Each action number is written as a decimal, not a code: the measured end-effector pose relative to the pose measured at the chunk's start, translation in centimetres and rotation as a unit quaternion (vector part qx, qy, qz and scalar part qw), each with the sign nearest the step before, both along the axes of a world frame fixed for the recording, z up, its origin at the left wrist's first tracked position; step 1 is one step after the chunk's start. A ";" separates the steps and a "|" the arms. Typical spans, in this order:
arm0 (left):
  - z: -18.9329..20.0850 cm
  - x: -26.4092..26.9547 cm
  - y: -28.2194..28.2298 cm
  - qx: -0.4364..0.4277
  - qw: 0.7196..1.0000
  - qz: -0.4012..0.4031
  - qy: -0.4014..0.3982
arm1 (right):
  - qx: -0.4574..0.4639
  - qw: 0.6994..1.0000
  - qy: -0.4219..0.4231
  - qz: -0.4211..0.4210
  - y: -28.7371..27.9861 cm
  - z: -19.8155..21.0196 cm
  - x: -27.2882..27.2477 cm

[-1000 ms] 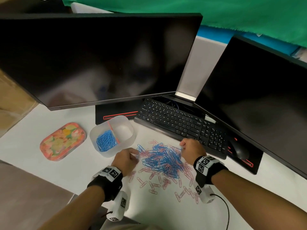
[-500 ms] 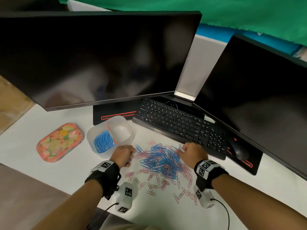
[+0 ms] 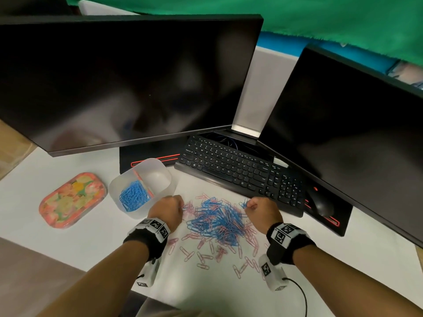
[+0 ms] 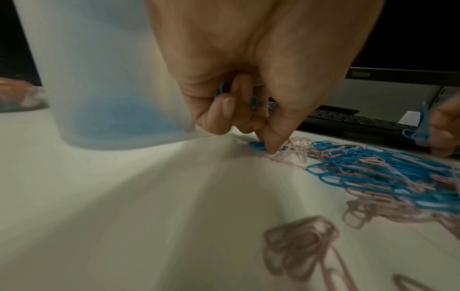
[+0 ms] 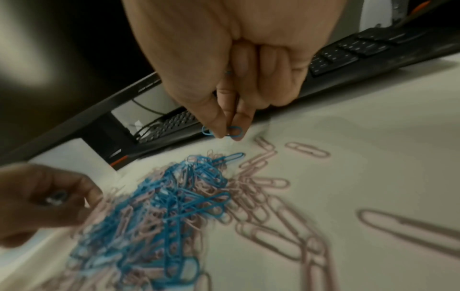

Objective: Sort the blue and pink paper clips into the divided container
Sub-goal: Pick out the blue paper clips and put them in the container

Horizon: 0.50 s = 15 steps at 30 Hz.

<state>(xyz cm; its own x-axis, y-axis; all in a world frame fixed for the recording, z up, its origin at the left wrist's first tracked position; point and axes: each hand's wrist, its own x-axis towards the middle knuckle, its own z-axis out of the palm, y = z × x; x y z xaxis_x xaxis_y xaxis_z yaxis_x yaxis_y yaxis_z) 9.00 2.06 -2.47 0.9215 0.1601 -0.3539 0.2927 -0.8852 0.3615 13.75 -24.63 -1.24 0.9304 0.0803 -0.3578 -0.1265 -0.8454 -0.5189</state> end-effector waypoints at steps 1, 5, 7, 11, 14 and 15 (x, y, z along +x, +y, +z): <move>0.1 0.0 0.0 0.004 1.000 -0.005 0.002 | 0.027 1.000 0.001 -0.006 -0.3 0.2 -0.1; 0.2 -0.4 -0.1 -0.001 1.000 -0.021 0.012 | 0.116 0.993 0.013 -0.016 -0.1 1.9 -0.5; 0.3 -0.6 -0.1 -0.020 1.000 -0.017 0.009 | 0.155 0.988 0.011 -0.017 0.4 2.9 -0.4; 0.8 -1.2 0.3 -0.057 0.998 -0.016 -0.013 | 0.194 0.981 0.010 -0.019 1.2 3.6 0.2; 1.4 -1.6 0.7 -0.085 0.996 -0.010 -0.019 | 0.211 0.977 0.009 -0.012 1.7 3.7 0.3; 1.6 -1.7 0.7 -0.094 0.995 -0.008 -0.021 | 0.215 0.977 0.008 -0.008 1.9 3.7 0.3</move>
